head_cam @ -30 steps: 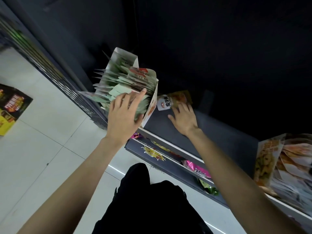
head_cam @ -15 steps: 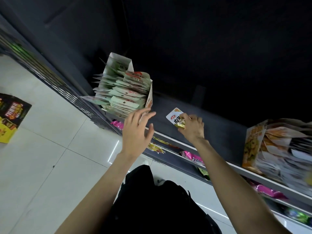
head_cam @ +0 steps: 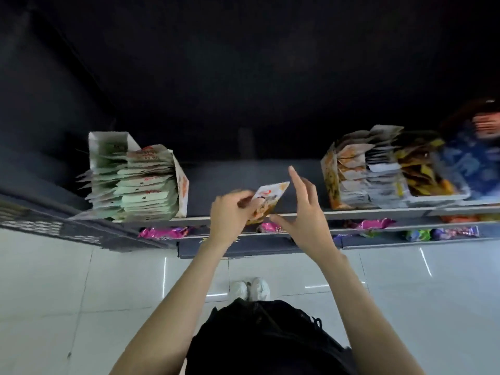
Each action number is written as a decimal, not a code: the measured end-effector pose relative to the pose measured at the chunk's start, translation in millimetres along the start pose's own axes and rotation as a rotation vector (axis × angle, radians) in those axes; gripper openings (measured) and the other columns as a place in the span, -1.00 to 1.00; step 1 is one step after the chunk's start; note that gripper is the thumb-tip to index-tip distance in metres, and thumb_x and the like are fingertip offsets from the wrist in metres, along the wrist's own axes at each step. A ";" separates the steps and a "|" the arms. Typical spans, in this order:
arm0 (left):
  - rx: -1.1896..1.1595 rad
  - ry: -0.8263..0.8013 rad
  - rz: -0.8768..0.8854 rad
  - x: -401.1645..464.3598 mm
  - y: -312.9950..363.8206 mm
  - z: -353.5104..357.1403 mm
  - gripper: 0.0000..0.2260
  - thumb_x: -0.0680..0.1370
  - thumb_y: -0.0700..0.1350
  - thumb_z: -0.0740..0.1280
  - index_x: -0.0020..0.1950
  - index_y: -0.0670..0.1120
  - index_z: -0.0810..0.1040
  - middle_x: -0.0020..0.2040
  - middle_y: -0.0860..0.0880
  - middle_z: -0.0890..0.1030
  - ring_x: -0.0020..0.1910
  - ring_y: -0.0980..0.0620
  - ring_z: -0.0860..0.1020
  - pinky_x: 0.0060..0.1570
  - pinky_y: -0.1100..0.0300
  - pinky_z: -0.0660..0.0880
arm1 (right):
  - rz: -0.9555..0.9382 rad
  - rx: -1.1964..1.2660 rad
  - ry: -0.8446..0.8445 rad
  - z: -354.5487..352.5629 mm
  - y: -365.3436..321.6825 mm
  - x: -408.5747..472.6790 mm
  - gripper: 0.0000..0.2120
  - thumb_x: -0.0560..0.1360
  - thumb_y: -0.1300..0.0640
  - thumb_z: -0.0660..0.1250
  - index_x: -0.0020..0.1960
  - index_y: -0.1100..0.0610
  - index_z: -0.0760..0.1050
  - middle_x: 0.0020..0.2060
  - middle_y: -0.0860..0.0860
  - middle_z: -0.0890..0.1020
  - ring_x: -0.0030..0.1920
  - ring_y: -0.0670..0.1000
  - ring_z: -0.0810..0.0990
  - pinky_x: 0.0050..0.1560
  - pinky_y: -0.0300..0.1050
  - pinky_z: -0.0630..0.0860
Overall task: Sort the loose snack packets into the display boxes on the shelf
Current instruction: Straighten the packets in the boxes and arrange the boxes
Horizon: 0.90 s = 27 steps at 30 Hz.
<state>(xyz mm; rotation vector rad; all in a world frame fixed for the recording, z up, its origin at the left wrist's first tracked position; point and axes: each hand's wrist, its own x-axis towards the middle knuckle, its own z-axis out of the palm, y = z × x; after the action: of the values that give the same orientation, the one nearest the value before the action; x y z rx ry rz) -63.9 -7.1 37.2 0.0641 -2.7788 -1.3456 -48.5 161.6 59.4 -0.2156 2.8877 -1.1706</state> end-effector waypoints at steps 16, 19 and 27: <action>0.080 -0.052 0.495 67.7 134.5 120.3 -0.70 0.50 -0.01 0.38 0.20 -0.05 0.51 0.12 0.05 0.58 0.11 0.07 0.48 0.12 0.14 0.43 | 0.173 -0.119 0.786 -165.9 133.3 -37.5 -0.92 0.55 0.21 0.32 -0.02 0.24 0.53 -0.36 -0.05 0.51 -0.46 -0.07 0.39 -0.41 -0.34 0.26; 0.318 -0.046 0.456 88.4 148.4 160.9 -0.64 0.50 0.03 0.35 0.28 -0.01 0.47 0.21 0.01 0.53 0.21 -0.03 0.42 0.19 0.06 0.35 | 0.133 -0.158 0.801 -206.0 163.9 -16.2 -0.87 0.58 0.17 0.28 -0.04 0.25 0.49 -0.39 -0.04 0.47 -0.48 0.00 0.37 -0.45 -0.23 0.23; 0.558 -0.024 0.246 118.2 160.8 215.7 -0.40 0.49 0.12 0.35 0.48 0.04 0.25 0.39 -0.01 0.41 0.38 -0.07 0.32 0.31 0.02 0.22 | -0.275 -0.267 0.592 -251.3 211.0 68.7 -0.84 0.58 0.21 0.24 0.01 0.13 0.61 -0.26 0.01 0.65 -0.31 -0.04 0.56 -0.39 -0.22 0.41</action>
<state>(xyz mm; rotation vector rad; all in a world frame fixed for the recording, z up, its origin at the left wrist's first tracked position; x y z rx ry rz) -198.4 254.2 33.3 -0.2627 -2.9641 -0.4992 -159.3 475.9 96.0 -0.3269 3.6394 -1.0077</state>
